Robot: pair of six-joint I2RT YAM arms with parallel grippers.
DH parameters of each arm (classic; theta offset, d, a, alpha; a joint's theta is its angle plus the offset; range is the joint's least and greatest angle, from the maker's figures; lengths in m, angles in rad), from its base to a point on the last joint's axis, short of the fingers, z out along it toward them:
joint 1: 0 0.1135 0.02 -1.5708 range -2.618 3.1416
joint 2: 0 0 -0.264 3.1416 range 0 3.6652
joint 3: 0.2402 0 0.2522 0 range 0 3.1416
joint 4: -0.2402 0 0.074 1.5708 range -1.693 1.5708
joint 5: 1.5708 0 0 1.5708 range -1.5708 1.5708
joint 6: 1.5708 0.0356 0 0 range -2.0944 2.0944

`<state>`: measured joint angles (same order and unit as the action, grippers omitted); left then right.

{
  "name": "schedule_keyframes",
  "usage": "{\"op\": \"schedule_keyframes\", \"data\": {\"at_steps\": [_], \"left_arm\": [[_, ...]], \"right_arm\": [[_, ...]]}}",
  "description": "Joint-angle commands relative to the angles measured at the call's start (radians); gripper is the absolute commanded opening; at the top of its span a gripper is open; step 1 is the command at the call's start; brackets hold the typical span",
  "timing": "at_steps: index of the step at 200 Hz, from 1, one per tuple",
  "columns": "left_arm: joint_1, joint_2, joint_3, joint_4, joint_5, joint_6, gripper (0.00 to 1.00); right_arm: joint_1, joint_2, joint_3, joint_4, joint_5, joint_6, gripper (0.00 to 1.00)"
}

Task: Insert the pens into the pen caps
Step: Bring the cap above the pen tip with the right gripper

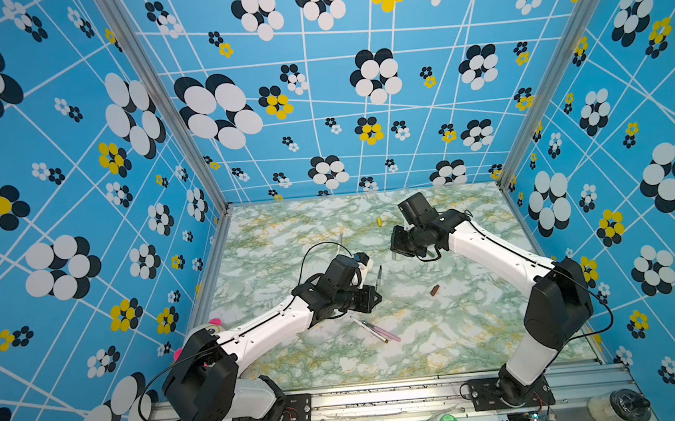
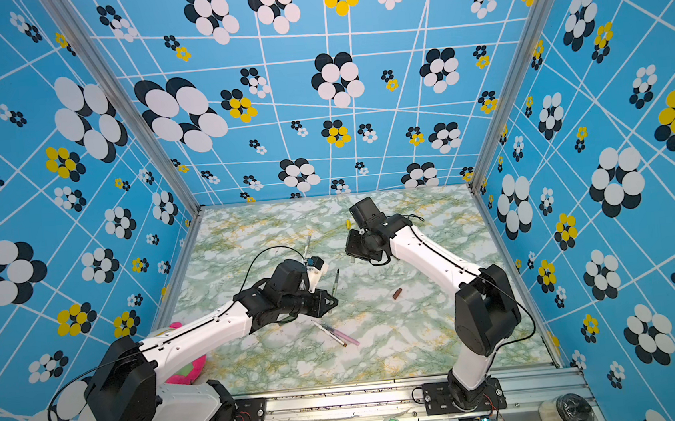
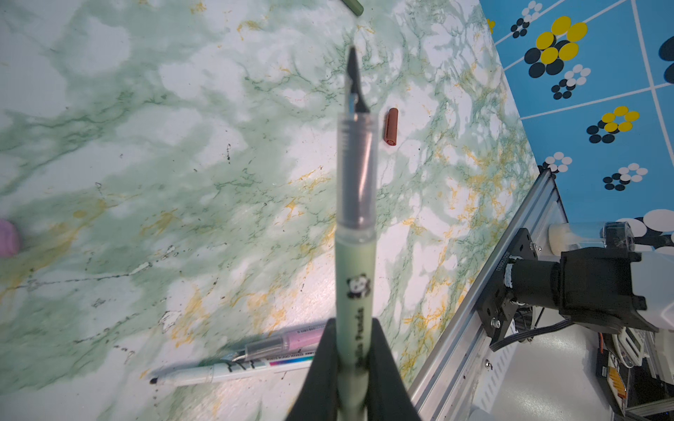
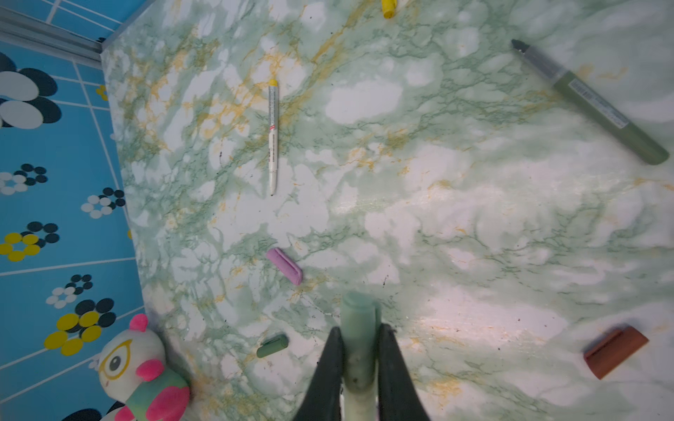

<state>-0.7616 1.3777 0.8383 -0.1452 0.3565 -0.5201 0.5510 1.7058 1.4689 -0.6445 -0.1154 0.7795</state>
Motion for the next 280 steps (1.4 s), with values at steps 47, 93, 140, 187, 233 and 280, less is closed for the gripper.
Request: {"op": "schedule_keyframes", "data": {"at_steps": [47, 93, 140, 187, 233, 280], "left_arm": [[-0.024, 0.045, -0.001, 0.067, 0.038, -0.021, 0.0], [-0.025, 0.043, 0.002, 0.093, 0.022, -0.037, 0.0], [-0.025, 0.037, 0.01, 0.104, 0.015, -0.047, 0.0], [-0.024, 0.043, 0.012, 0.11, 0.007, -0.05, 0.0], [-0.024, 0.038, 0.013, 0.113, -0.006, -0.053, 0.0], [-0.021, 0.038, 0.009, 0.119, -0.011, -0.057, 0.0]], "right_arm": [[-0.005, -0.058, -0.011, 0.077, -0.12, 0.059, 0.16], [-0.002, -0.075, -0.048, 0.085, -0.129, 0.061, 0.16], [0.001, -0.078, -0.075, 0.097, -0.133, 0.06, 0.16], [0.004, -0.084, -0.078, 0.104, -0.138, 0.061, 0.16], [0.007, -0.085, -0.087, 0.106, -0.14, 0.06, 0.16], [0.018, -0.083, -0.089, 0.114, -0.145, 0.063, 0.16]]}}
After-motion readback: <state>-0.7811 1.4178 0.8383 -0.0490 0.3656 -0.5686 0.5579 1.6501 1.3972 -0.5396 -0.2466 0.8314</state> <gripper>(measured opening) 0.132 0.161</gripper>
